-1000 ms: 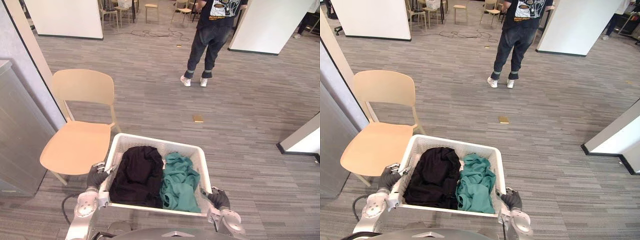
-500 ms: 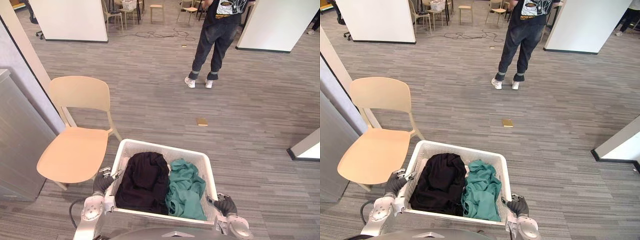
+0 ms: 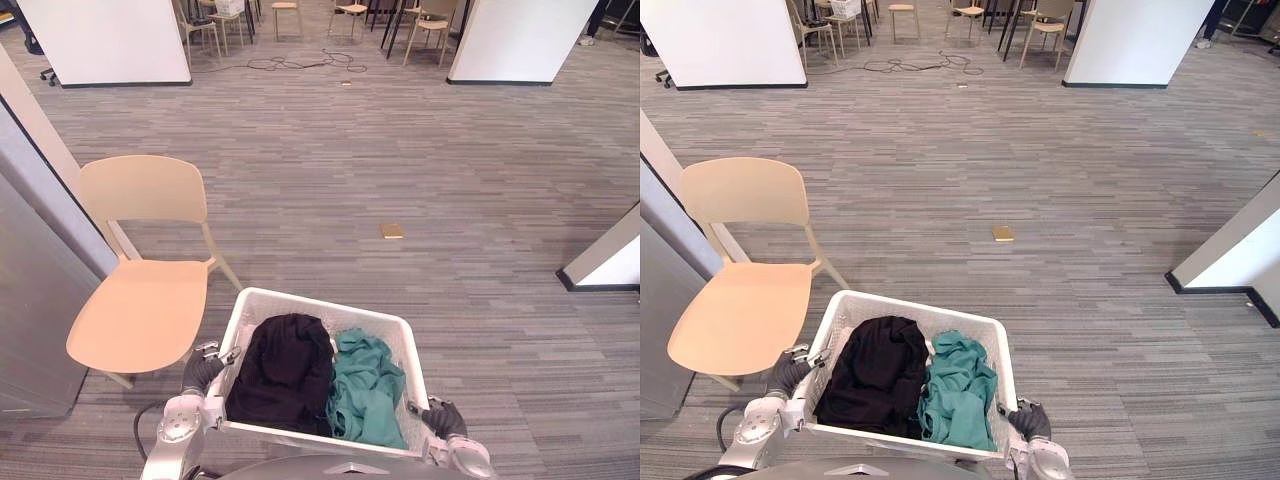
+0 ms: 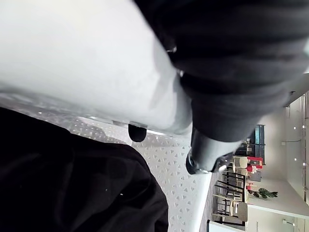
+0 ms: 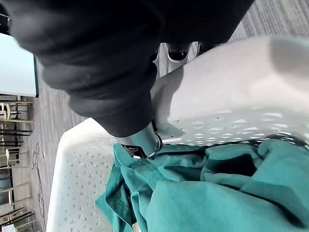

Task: Pick up the laundry basket with both hands and put the clothes into the washing machine.

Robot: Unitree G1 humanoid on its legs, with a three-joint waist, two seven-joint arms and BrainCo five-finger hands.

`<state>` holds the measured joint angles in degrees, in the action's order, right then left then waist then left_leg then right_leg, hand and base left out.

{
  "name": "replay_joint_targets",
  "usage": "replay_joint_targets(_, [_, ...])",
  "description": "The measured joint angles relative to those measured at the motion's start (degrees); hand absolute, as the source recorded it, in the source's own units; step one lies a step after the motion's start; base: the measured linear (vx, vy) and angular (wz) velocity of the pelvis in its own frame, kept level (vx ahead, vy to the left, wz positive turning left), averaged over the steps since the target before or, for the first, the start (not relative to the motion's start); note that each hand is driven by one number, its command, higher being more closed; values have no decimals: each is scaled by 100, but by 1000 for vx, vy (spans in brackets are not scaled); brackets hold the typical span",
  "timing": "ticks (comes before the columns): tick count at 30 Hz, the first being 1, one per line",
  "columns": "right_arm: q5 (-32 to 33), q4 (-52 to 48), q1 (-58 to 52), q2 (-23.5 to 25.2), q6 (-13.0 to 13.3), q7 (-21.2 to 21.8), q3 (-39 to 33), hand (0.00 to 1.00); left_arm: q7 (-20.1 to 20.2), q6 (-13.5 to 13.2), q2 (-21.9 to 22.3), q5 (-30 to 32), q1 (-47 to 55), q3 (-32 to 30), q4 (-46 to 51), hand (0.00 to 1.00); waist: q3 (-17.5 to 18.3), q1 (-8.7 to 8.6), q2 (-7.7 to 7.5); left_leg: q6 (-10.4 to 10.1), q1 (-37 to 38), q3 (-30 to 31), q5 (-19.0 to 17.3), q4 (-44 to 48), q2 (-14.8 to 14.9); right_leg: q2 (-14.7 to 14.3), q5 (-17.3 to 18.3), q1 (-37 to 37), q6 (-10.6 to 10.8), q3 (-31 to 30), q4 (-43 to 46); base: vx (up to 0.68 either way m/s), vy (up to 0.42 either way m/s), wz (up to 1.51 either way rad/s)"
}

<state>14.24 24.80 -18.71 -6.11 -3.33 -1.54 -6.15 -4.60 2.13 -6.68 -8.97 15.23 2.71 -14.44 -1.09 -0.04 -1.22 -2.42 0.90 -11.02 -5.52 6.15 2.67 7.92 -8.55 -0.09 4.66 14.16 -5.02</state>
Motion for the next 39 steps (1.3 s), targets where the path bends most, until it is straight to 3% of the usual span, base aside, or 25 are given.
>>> replay_joint_targets(9, [1071, 605, 164, 115, 114, 187, -374, 100, -5, -1, 41, -446, -322, 79, -339, 100, 50, -51, 68, -10, -46, -145, 132, -366, 5, -55, 66, -232, 47, -175, 41, 9, -11, -9])
replay_joint_targets(18, [1073, 668, 285, 169, 115, 226, -639, 100, -3, -5, 71, -447, -430, 56, -487, 100, 109, -61, 98, -38, -166, 198, 77, -196, 98, -145, 119, -183, -35, -251, 164, 61, -10, 13])
replay_joint_targets(19, [1072, 664, 308, 166, 115, 227, -644, 100, -2, -5, 96, -452, -438, 40, -486, 100, 95, -75, 105, -34, -270, 298, -18, 4, 126, -148, 203, -185, -59, -249, 241, -48, 14, 67])
replay_joint_targets(20, [1071, 648, 356, 164, 116, 226, -656, 100, 1, -5, 147, -479, -448, -28, -483, 100, 30, -88, 94, -54, -601, 538, -330, 648, 178, -136, 521, -180, 5, -228, 504, -76, 15, 67])
replay_joint_targets(23, [1072, 505, 389, 99, 130, 226, -729, 100, -2, -5, 272, -563, -475, -50, -474, 100, -148, -17, 243, -59, -944, 956, -622, 1426, 260, -175, 950, -181, -10, 97, 1062, -91, -4, 79])
replay_joint_targets(26, [1070, 476, 472, 61, 190, 227, -764, 100, -5, -5, 334, -669, -449, -40, -382, 100, -301, 62, 231, -16, -1090, 1262, -655, 1501, 202, 14, 1285, -211, 75, 311, 1415, -94, 26, 79])
replay_joint_targets(27, [1067, 467, 534, 72, 190, 225, -774, 100, -12, -5, 343, -671, -412, -42, -319, 100, -348, 109, 175, -30, -1179, 1105, -682, 1562, 265, 92, 1294, -217, 82, 397, 1415, -58, 46, 57])
replay_joint_targets(29, [1065, 416, 649, 43, 195, 211, -748, 100, -8, -4, 351, -676, -400, -33, -215, 100, -368, 83, 231, 106, -1484, 926, -755, 1934, 469, 209, 1301, -224, 111, 587, 1444, -20, 111, 47])
replay_joint_targets(30, [1065, 367, 686, 50, 203, 184, -743, 100, -12, -5, 356, -678, -396, -40, -179, 100, -364, 74, 229, 102, -1612, 928, -755, 1962, 615, 314, 1315, -216, 223, 656, 1462, 40, 231, 35])
replay_joint_targets(31, [1065, 301, 689, 44, 241, 151, -740, 100, -12, -5, 393, -685, -384, -35, -180, 100, -338, 61, 279, -197, -1679, 769, -581, 1862, 760, 405, 1337, -195, 382, 692, 1480, 84, 260, 32])
replay_joint_targets(32, [1065, 303, 705, 68, 247, 134, -742, 100, -14, -5, 401, -689, -385, -38, -182, 100, -321, 42, 256, -231, -1678, 704, -568, 1852, 663, 511, 1358, -184, 439, 664, 1476, 159, 284, 31])
replay_joint_targets(34, [1066, 301, 726, 124, 313, 117, -726, 100, -29, -38, 364, -701, -445, -63, -164, 100, -263, 26, 78, -72, -1789, 641, -670, 1923, 254, 735, 1101, -90, 637, 466, 1096, 212, 261, 33])
replay_joint_targets(37, [1067, 302, 801, 119, 312, 15, -587, 100, -90, -37, 302, -708, -493, -64, -144, 100, -276, 84, 86, 34, -2033, 601, -990, 2653, 30, 995, 788, 147, 920, 469, 830, 231, 340, 16])
replay_joint_targets(39, [1070, 302, 791, 95, 313, 0, -578, 100, -105, -36, 260, -711, -493, 15, -56, 100, -265, 121, 129, 149, -1961, 494, -1178, 2818, -165, 1218, 701, 228, 907, 382, 958, 211, 334, 7])
